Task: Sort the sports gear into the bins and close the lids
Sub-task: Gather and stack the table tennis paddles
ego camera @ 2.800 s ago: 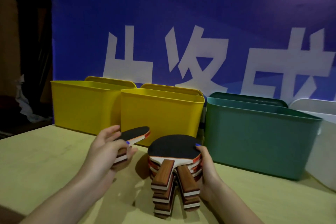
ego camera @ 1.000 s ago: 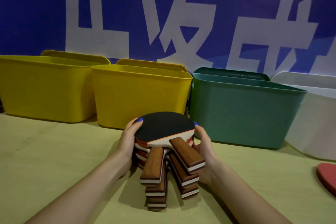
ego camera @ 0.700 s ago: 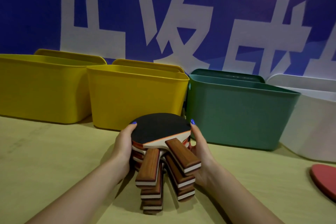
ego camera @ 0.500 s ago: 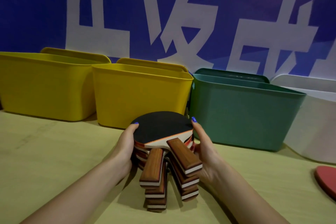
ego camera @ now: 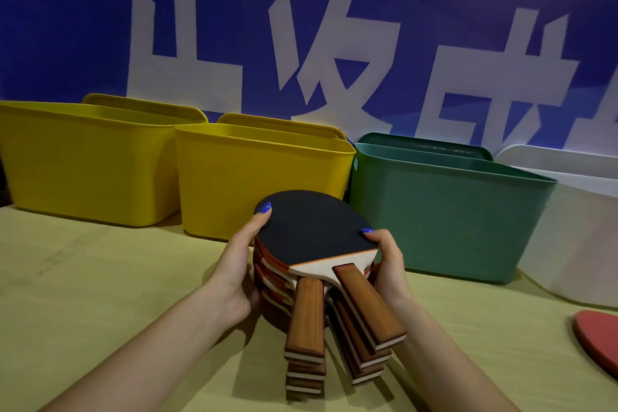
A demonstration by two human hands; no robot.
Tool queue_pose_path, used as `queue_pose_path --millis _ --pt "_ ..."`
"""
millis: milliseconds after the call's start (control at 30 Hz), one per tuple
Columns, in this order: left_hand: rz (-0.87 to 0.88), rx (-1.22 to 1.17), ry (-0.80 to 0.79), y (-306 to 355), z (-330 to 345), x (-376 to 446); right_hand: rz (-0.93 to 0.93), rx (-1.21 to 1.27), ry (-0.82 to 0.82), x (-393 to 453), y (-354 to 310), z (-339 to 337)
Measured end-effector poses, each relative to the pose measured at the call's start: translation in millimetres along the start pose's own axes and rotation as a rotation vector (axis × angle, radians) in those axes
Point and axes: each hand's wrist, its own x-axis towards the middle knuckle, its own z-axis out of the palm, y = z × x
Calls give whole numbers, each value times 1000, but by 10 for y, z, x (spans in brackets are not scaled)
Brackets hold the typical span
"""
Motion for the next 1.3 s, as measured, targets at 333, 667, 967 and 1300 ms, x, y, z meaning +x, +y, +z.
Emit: queue_pose_path --millis 333,667,967,1300 --pt "-227 9 -77 -53 117 -195 5 -210 10 89 -163 -159" --pt "-134 -50 -162 -75 189 -382 118 -674 36 -344 -419 -306" --pt "-173 -14 -259 -305 233 -392 -175 -1603 840 -1110 -945 -1457" --pt "-218 129 -209 -225 187 -359 280 -1518 1026 -1379 -729 -2235"
